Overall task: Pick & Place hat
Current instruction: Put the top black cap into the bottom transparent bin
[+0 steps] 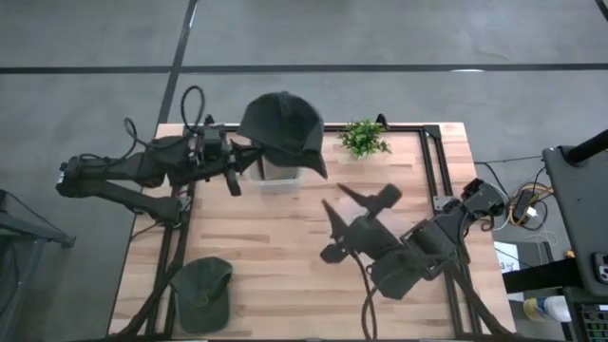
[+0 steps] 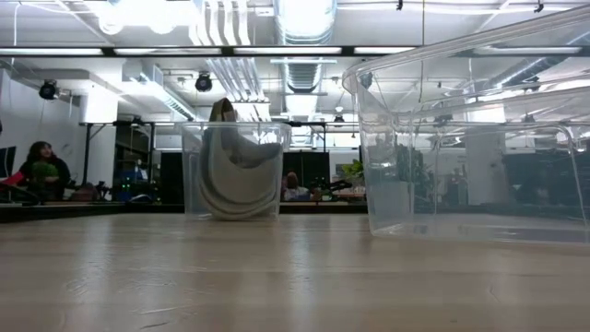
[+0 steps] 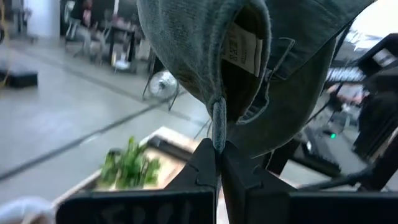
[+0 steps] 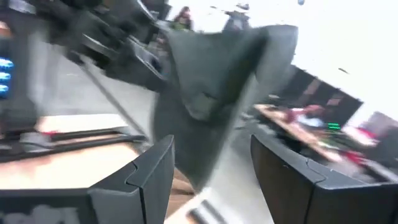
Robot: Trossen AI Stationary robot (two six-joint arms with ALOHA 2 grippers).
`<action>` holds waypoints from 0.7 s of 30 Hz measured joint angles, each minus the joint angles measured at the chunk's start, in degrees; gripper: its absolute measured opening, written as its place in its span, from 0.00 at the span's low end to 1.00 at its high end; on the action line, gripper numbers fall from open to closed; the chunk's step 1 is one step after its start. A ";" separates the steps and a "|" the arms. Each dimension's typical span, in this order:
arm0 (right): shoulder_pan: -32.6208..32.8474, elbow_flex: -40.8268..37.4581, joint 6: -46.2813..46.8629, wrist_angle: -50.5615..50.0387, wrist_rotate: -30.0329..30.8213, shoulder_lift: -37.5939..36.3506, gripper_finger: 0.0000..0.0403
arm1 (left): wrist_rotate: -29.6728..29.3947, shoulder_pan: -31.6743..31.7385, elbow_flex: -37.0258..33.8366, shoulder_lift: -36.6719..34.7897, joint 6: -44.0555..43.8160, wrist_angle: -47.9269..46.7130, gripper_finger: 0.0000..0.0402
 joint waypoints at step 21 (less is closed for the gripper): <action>-4.83 -0.02 -4.48 0.11 2.34 -0.32 0.46 | 8.39 -0.35 -0.57 3.81 3.05 9.17 0.01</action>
